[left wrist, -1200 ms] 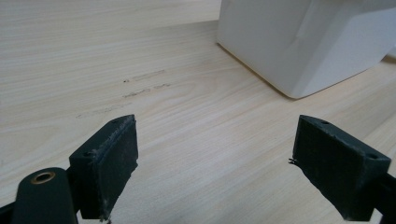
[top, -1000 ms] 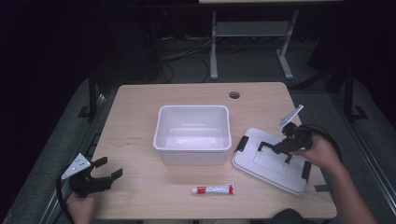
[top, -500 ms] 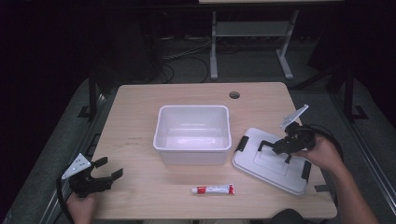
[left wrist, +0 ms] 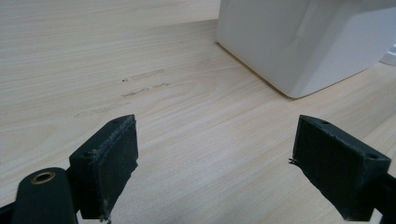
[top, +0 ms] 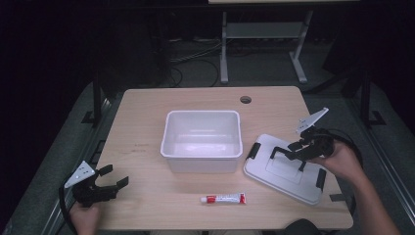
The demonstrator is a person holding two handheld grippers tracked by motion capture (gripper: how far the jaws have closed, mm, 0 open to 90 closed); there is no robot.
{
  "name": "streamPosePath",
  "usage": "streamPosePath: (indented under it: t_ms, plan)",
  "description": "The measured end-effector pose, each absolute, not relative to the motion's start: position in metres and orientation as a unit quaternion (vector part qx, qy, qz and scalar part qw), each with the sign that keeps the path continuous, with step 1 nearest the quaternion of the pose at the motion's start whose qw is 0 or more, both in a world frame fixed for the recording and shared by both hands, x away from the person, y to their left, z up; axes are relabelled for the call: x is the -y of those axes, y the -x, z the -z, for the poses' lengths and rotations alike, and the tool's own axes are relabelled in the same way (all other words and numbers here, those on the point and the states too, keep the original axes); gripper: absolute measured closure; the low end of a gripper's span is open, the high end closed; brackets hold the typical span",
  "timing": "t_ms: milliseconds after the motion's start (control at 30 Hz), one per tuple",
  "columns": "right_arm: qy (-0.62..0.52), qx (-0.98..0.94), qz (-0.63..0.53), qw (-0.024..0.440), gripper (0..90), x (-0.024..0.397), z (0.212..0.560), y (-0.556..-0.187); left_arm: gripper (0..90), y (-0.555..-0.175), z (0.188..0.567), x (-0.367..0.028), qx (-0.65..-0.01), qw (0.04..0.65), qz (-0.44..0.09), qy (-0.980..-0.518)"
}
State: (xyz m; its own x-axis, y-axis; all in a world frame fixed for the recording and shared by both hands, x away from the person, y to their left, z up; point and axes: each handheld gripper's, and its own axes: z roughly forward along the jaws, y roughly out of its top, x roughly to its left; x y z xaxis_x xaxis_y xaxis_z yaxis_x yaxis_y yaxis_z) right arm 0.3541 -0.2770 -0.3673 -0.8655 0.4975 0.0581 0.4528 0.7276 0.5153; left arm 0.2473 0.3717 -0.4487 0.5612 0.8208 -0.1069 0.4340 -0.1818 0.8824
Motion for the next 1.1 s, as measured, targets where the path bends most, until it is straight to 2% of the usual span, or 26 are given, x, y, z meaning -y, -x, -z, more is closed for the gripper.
streamPosePath:
  t_ms: [433,1100]
  plan:
    - [-0.229,-0.936,-0.263,0.038,57.5,0.263,0.369,-0.33,13.4,-0.247,0.448,-0.371,-0.42,0.48,-0.203,-0.743]
    - [-0.166,-0.951,-0.259,0.027,55.4,0.209,0.378,-0.293,13.4,-0.247,0.448,-0.371,-0.42,0.48,-0.201,-0.743]
